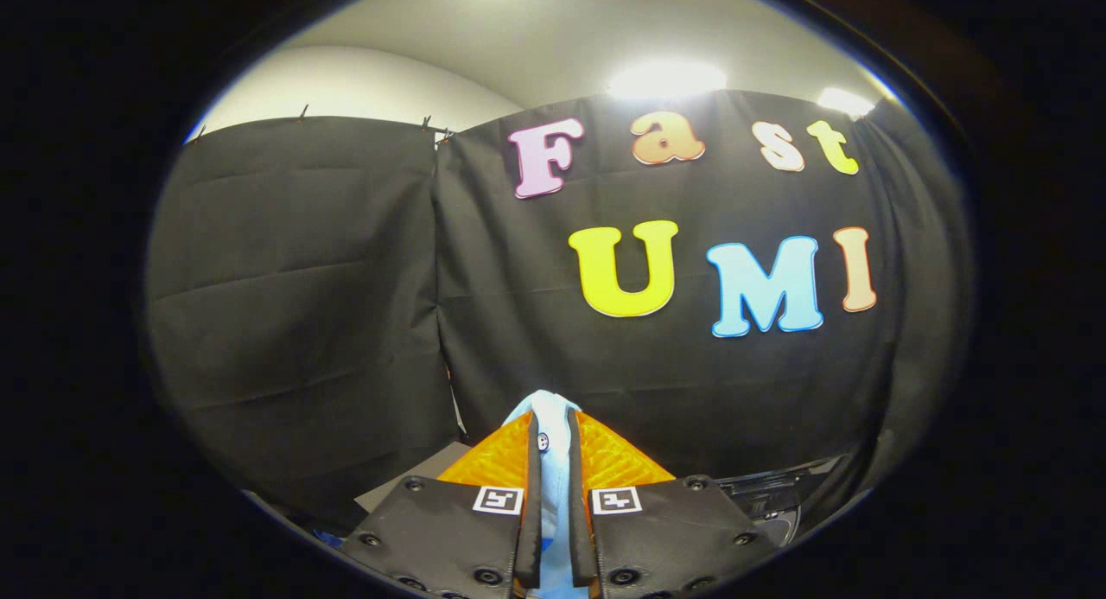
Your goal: Put the clothes into the washing machine and then close the washing machine lid.
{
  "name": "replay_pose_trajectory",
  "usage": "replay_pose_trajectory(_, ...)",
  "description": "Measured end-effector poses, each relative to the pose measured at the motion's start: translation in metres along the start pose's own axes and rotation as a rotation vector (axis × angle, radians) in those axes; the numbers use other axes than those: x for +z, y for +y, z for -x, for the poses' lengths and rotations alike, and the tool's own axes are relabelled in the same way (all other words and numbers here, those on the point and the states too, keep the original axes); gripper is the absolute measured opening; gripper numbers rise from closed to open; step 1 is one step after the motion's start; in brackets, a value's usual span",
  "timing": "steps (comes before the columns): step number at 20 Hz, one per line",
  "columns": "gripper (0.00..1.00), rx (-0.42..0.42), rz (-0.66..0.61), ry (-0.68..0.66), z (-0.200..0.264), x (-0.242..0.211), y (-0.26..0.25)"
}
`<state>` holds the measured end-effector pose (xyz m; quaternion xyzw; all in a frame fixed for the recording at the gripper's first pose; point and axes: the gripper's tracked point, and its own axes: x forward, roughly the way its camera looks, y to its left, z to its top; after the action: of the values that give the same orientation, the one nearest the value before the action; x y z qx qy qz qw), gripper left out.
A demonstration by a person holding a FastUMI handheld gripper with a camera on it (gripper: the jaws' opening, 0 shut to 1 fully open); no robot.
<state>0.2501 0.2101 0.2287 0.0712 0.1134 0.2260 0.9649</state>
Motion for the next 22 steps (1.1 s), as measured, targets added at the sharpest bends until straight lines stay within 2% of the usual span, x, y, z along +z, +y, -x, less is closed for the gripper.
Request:
replay_pose_trajectory(6,0.15,-0.072,-0.021,-0.020,0.028,0.004,-0.087)
replay_pose_trajectory(11,0.15,-0.130,-0.018,0.011,0.039,-0.017,-0.149)
replay_pose_trajectory(22,0.15,-0.206,-0.045,0.048,0.043,-0.056,-0.225)
